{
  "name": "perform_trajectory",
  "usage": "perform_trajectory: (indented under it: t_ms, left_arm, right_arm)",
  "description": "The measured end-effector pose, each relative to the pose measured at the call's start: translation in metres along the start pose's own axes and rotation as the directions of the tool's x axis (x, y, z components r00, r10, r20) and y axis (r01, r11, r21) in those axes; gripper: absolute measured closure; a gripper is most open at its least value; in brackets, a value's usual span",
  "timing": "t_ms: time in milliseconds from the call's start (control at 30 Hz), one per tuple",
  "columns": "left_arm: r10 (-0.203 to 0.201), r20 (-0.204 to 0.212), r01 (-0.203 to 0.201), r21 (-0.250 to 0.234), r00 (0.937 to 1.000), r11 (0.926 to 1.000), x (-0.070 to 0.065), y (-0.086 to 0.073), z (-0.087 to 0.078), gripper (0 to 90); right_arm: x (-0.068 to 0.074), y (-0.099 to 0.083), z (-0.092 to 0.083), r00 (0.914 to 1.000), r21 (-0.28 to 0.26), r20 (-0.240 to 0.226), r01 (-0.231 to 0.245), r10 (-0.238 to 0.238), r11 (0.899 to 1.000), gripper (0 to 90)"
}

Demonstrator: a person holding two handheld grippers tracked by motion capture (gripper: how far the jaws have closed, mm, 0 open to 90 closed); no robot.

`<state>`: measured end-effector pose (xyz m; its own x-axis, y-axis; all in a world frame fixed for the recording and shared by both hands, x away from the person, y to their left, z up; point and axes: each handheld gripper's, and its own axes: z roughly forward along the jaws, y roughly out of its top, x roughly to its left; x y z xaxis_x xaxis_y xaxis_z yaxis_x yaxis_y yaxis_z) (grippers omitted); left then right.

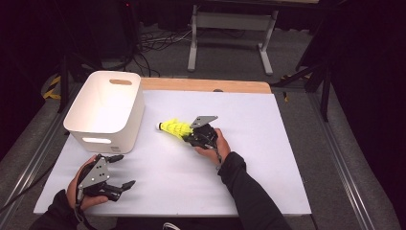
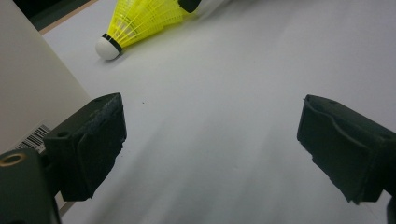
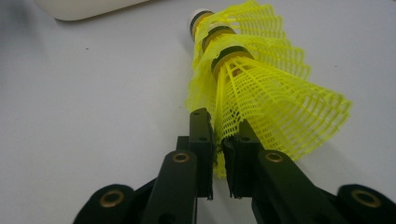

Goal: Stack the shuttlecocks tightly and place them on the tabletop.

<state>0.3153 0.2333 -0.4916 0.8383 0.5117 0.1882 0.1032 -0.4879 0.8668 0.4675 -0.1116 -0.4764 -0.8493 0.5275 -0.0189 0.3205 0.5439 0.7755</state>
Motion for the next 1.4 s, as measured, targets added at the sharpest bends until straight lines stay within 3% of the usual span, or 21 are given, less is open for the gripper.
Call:
perform_trajectory:
  t_ms: [267,467,567,600,733,867,1033,1167,1267,1333,1367,1400]
  left_arm:
    - [0.001,-0.001,-0.001,-0.002,1.0000,1.0000,0.000,0.000,-0.001,8.9]
    - [0.005,-0.002,-0.005,0.000,1.0000,1.0000,0.000,0.001,0.000,8.9]
    - [0.001,-0.001,-0.001,0.000,1.0000,1.0000,-0.001,0.001,0.000,8.9]
    - [0.004,0.000,-0.004,0.001,1.0000,1.0000,0.000,0.001,0.000,8.9]
    - [0.007,0.003,-0.007,0.002,1.0000,1.0000,-0.001,0.001,0.001,9.0]
    - [0.009,0.006,-0.009,0.003,0.9999,1.0000,-0.001,0.001,0.001,9.0]
    - [0.004,-0.004,-0.004,-0.014,1.0000,0.9999,-0.002,0.001,0.000,9.5]
    - [0.002,-0.003,-0.002,-0.016,1.0000,0.9999,-0.001,0.001,-0.001,9.5]
    - [0.003,-0.001,-0.003,-0.017,1.0000,0.9999,-0.001,0.001,-0.001,9.4]
    - [0.003,0.000,-0.003,-0.017,1.0000,0.9999,-0.001,0.001,-0.001,9.4]
    - [-0.001,0.002,0.001,-0.018,1.0000,0.9998,-0.001,0.001,-0.001,9.4]
    - [0.000,0.001,0.000,-0.016,1.0000,0.9999,-0.001,0.000,-0.001,9.4]
  right_arm:
    - [0.002,0.002,-0.001,1.0000,0.003,0.003,0.009,-0.009,1.000,62.8]
    - [0.007,0.007,-0.005,0.9993,-0.011,0.016,0.033,-0.032,0.999,42.7]
    - [0.009,0.009,-0.005,0.9997,-0.016,-0.012,0.020,-0.020,1.000,39.4]
    - [0.012,0.011,-0.001,0.9996,-0.004,-0.005,0.029,-0.029,1.000,34.9]
    - [0.014,0.013,0.006,0.9998,0.015,0.001,0.021,-0.021,1.000,33.3]
    - [0.016,0.017,0.020,0.9991,0.025,0.039,-0.020,0.019,0.999,30.7]
    - [0.020,0.021,0.029,0.9948,0.032,0.099,-0.027,0.023,0.999,31.4]
    - [0.018,0.025,0.033,0.9880,0.013,0.141,-0.067,0.064,0.998,36.9]
    - [0.016,0.026,0.037,0.9774,0.009,0.188,-0.101,0.098,0.995,44.9]
    - [0.015,0.026,0.038,0.9750,0.003,0.189,-0.120,0.117,0.993,47.9]
    - [0.013,0.027,0.040,0.9689,-0.002,0.206,-0.139,0.137,0.990,58.6]
    - [0.012,0.027,0.041,0.9678,-0.006,0.207,-0.146,0.144,0.989,63.2]
